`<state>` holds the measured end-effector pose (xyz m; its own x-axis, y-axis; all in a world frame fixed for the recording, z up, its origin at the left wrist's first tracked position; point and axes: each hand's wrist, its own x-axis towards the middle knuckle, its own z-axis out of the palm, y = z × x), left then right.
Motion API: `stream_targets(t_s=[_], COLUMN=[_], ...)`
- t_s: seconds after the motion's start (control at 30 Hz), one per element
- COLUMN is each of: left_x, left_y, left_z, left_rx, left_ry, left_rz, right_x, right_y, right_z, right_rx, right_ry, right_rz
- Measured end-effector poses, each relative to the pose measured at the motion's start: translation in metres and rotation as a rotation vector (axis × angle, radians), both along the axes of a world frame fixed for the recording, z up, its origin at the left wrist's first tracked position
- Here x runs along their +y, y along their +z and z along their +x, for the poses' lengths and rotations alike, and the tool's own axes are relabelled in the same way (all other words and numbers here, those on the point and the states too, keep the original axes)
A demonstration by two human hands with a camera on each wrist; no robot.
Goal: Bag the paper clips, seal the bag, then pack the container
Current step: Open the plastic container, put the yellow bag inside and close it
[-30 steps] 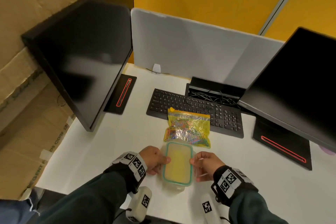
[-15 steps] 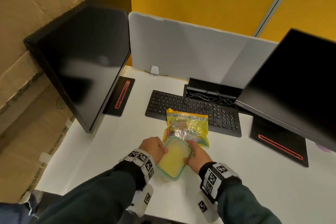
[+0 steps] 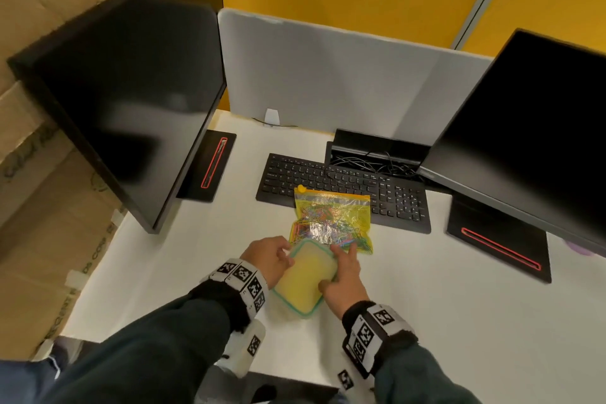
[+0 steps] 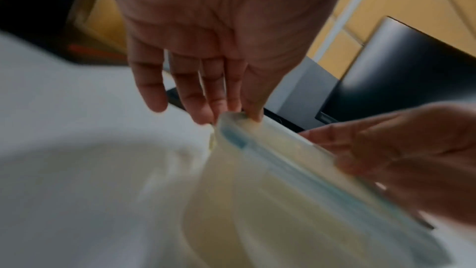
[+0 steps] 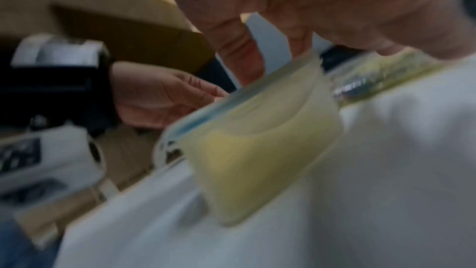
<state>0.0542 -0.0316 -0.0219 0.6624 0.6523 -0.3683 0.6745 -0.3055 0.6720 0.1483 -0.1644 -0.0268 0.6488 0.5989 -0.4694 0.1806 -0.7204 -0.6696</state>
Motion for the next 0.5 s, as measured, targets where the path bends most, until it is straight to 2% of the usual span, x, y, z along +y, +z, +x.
stream_targets(t_s=[0.07,0.13,0.23,0.33,0.5], left_x=[0.005,0.007,-0.001,-0.012,-0.012], left_y=[0.006,0.012,0.016,0.017,0.014], left_z=[-0.005,-0.012,-0.021,-0.023,-0.019], left_rx=[0.074,0.198,0.346,0.336,0.256], left_ry=[-0.018,-0.019,-0.049,-0.014,0.053], left_rz=[0.109,0.154,0.017,-0.150,-0.161], right_x=[-0.003,-0.005,0.000,0.007,0.006], right_y=[0.006,0.013,0.018,0.017,0.015], right_z=[0.004,0.009,0.011,0.006,0.008], right_rx=[-0.247,-0.334,-0.244,-0.199,-0.164], right_ry=[0.116,0.108,0.055,0.055,-0.042], right_rz=[-0.192,-0.181,0.005,-0.031,-0.093])
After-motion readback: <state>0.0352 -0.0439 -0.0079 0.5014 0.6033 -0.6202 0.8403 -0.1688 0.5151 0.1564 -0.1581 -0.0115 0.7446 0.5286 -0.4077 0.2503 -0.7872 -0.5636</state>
